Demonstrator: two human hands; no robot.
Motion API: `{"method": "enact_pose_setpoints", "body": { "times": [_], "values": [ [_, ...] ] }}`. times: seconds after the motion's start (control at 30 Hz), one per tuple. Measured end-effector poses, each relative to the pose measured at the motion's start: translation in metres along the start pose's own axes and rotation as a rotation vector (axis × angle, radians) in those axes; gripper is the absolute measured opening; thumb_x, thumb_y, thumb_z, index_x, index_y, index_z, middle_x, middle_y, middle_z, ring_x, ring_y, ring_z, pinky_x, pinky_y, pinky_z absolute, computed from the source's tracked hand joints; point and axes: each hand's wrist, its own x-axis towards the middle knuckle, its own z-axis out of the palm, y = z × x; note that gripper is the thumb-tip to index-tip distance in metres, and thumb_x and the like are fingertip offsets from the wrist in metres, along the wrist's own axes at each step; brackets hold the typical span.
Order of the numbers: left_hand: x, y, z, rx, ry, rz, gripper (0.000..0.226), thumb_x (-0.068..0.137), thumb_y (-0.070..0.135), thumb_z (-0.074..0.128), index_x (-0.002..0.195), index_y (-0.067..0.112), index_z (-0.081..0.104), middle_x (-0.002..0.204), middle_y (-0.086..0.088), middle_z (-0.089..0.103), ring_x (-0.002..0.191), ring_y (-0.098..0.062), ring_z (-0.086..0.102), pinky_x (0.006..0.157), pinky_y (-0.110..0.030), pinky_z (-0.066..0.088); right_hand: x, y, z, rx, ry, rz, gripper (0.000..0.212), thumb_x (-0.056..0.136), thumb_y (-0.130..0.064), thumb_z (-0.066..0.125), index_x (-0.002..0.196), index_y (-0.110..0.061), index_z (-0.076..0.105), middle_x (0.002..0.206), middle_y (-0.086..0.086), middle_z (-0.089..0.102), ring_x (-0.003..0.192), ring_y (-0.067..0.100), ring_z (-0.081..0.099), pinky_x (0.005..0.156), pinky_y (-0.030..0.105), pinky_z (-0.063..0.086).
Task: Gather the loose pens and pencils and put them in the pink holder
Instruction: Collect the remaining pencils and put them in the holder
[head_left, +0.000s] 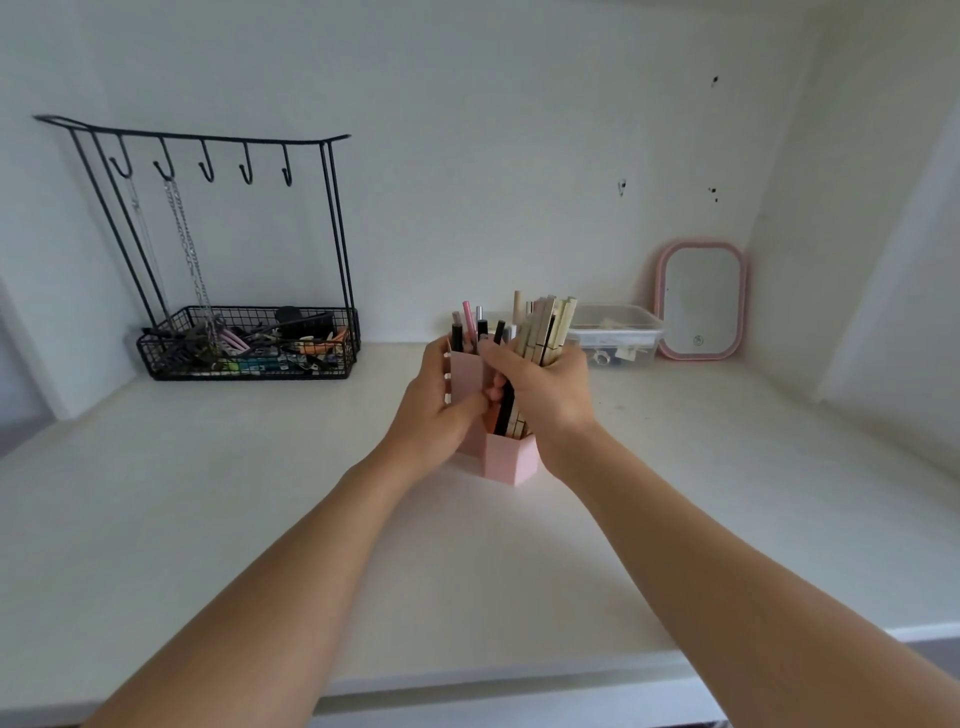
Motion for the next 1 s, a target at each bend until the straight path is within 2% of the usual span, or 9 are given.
{"method": "enact_pose_setpoints", "body": {
  "times": [0.1,0.23,0.37,0.47,0.57,0.63,0.77,0.9,1.0],
  "values": [
    [0.000,0.000,0.000,0.001,0.006,-0.010,0.051,0.092,0.008,0.061,0.137,0.026,0.043,0.101,0.017,0.071,0.091,0.008,0.065,0.075,-0.010,0.047,0.000,-0.001,-0.002,0.056,0.006,0.023,0.012,0.078,0.000,0.072,0.075,-0.008,0.064,0.062,0.016,0.060,0.059,0.026,0.057,0.064,0.041,0.055],
    [0.002,-0.001,0.001,0.016,0.021,-0.031,0.052,0.092,0.008,0.063,0.137,0.023,0.044,0.100,0.012,0.072,0.090,0.005,0.066,0.073,-0.012,0.047,-0.001,0.000,-0.005,0.108,0.036,-0.060,0.031,0.071,0.004,0.075,0.093,-0.012,0.060,0.073,0.015,0.065,0.063,0.027,0.063,0.069,0.048,0.059],
    [0.003,-0.002,0.002,0.010,0.018,-0.051,0.058,0.090,0.010,0.066,0.140,0.025,0.042,0.104,0.011,0.071,0.091,0.006,0.065,0.080,-0.025,0.052,-0.007,0.008,-0.008,-0.084,0.155,-0.303,0.054,0.071,-0.007,0.080,0.114,-0.022,0.051,0.083,0.004,0.066,0.071,0.023,0.066,0.071,0.038,0.060],
    [0.003,-0.005,0.002,0.019,0.013,-0.045,0.058,0.089,0.012,0.070,0.139,0.025,0.043,0.108,0.008,0.070,0.092,0.005,0.066,0.079,-0.021,0.052,-0.006,0.013,-0.009,-0.102,0.226,-0.412,0.069,0.072,-0.012,0.082,0.128,-0.029,0.043,0.098,-0.005,0.062,0.083,0.018,0.066,0.080,0.032,0.056],
    [0.003,-0.007,0.002,0.042,0.011,-0.036,0.055,0.088,0.015,0.073,0.134,0.024,0.046,0.110,0.008,0.070,0.095,0.004,0.066,0.078,-0.019,0.053,0.000,0.015,-0.011,-0.103,0.269,-0.464,0.081,0.072,-0.017,0.085,0.138,-0.026,0.038,0.110,-0.002,0.059,0.101,0.012,0.061,0.089,0.015,0.046],
    [0.003,-0.007,0.002,0.049,0.015,-0.034,0.055,0.087,0.013,0.073,0.135,0.023,0.046,0.111,0.010,0.069,0.098,0.006,0.065,0.078,-0.015,0.051,0.002,0.015,-0.013,-0.087,0.311,-0.428,0.085,0.070,-0.023,0.087,0.139,-0.028,0.037,0.114,-0.002,0.057,0.107,0.006,0.056,0.091,0.013,0.042],
    [0.002,-0.005,0.003,0.045,0.021,-0.035,0.060,0.086,0.010,0.072,0.138,0.022,0.043,0.114,0.012,0.066,0.097,0.013,0.062,0.074,-0.007,0.048,0.004,0.017,-0.024,0.002,0.361,-0.311,0.084,0.067,-0.036,0.088,0.136,-0.030,0.040,0.117,0.000,0.055,0.107,0.005,0.055,0.095,0.033,0.051],
    [0.001,-0.004,0.003,0.037,0.025,-0.040,0.061,0.086,0.011,0.072,0.138,0.023,0.043,0.114,0.014,0.066,0.100,0.011,0.061,0.077,-0.011,0.049,0.012,0.023,-0.032,0.042,0.154,-0.057,0.097,0.055,-0.061,0.085,0.137,-0.033,0.041,0.129,-0.006,0.054,0.122,0.011,0.055,0.107,0.038,0.045],
    [0.001,-0.004,0.002,0.014,0.022,-0.047,0.058,0.086,0.013,0.074,0.135,0.026,0.047,0.114,0.014,0.067,0.103,0.006,0.062,0.080,-0.014,0.049,0.017,0.030,-0.031,0.053,-0.022,0.097,0.100,0.050,-0.067,0.086,0.135,-0.029,0.048,0.126,-0.005,0.066,0.118,0.013,0.062,0.107,0.042,0.045]
  ]
}}
